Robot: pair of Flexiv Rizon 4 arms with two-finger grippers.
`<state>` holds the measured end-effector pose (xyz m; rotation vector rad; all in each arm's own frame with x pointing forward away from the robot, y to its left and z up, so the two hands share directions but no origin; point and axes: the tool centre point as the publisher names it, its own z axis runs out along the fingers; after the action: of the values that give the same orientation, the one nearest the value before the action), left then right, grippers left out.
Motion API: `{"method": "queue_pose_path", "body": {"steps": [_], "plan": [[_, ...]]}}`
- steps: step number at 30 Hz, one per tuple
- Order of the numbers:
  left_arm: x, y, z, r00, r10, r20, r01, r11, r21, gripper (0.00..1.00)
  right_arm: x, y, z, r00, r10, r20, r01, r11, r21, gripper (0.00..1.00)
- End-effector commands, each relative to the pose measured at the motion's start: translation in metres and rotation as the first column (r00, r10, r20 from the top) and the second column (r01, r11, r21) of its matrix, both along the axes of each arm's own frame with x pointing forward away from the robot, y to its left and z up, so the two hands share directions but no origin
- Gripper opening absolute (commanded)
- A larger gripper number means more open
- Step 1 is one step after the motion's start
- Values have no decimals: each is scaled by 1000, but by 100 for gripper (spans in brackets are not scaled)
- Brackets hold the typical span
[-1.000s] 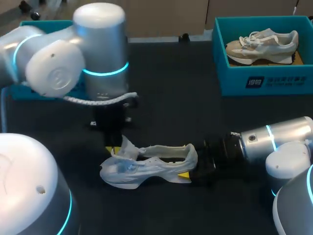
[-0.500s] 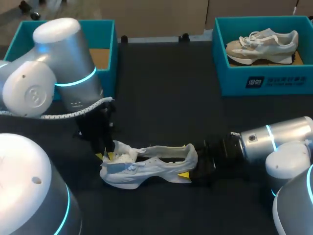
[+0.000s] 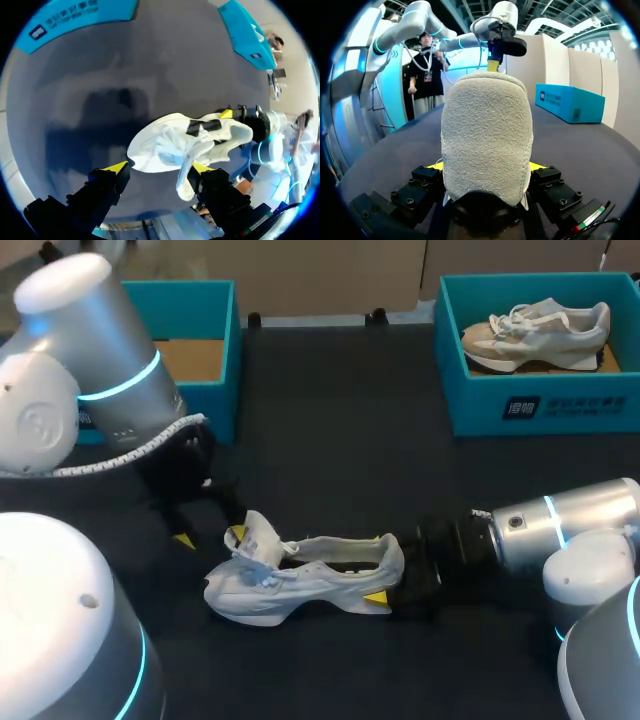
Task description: Take the shoe out of the shoebox, open the shoe tongue, remove and reinsert the insole, then place the shoe into the shoebox
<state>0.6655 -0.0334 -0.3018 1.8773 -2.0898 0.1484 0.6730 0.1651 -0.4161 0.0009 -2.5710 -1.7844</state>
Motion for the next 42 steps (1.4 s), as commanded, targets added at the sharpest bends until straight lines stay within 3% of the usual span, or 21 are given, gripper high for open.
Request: {"method": "queue_pose_path", "body": {"steps": [1, 5, 7, 10, 12, 13, 18, 19, 22, 36, 40, 42], "plan": [[-9, -7, 24, 997, -17, 72, 18, 1000, -3, 78, 0, 0, -2, 1000, 0, 0, 0, 1000, -4, 0], [-7, -22, 46, 992, -107, 64, 106, 994, 13, 75, 0, 0, -2, 1000, 0, 0, 0, 1000, -4, 0], [-7, -28, 56, 988, -139, 68, 138, 990, 19, 52, 0, 0, -2, 1000, 0, 0, 0, 1000, -4, 0], [-1, -38, 70, 979, -193, 62, 191, 981, 37, 37, 0, 0, -2, 1000, 0, 0, 0, 1000, -4, 0], [4, -45, 78, 968, -243, 54, 241, 970, 43, 5, 0, 0, -2, 1000, 0, 0, 0, 1000, -4, 0], [6, -48, 82, 957, -286, 54, 283, 957, 57, 0, 0, 0, -2, 1000, 0, 0, 0, 1000, -4, 0], [9, -55, 91, 786, -609, 105, 603, 793, 84, 0, 0, 0, -2, 1000, 0, 0, 0, 1000, -4, 0], [8, -58, 94, 719, -683, 127, 673, 730, 121, 0, 0, 0, -2, 1000, 0, 0, 0, 1000, -4, 0], [8, -66, 104, 617, -773, 146, 741, 633, 222, 0, 0, 0, -2, 1000, 0, 0, 0, 1000, -4, 0], [8, -66, 104, 617, -773, 146, 741, 633, 222, 0, 0, 0, -2, 1000, 0, 0, 0, 1000, -4, 0], [4, -76, 101, 483, -853, 197, 844, 514, 152, 0, 0, 0, -2, 1000, 0, 0, 0, 1000, -4, 0], [-2, -84, 97, 326, -917, 230, 930, 355, 95, 0, 0, 0, -2, 1000, 0, 0, 0, 1000, -4, 0]]}}
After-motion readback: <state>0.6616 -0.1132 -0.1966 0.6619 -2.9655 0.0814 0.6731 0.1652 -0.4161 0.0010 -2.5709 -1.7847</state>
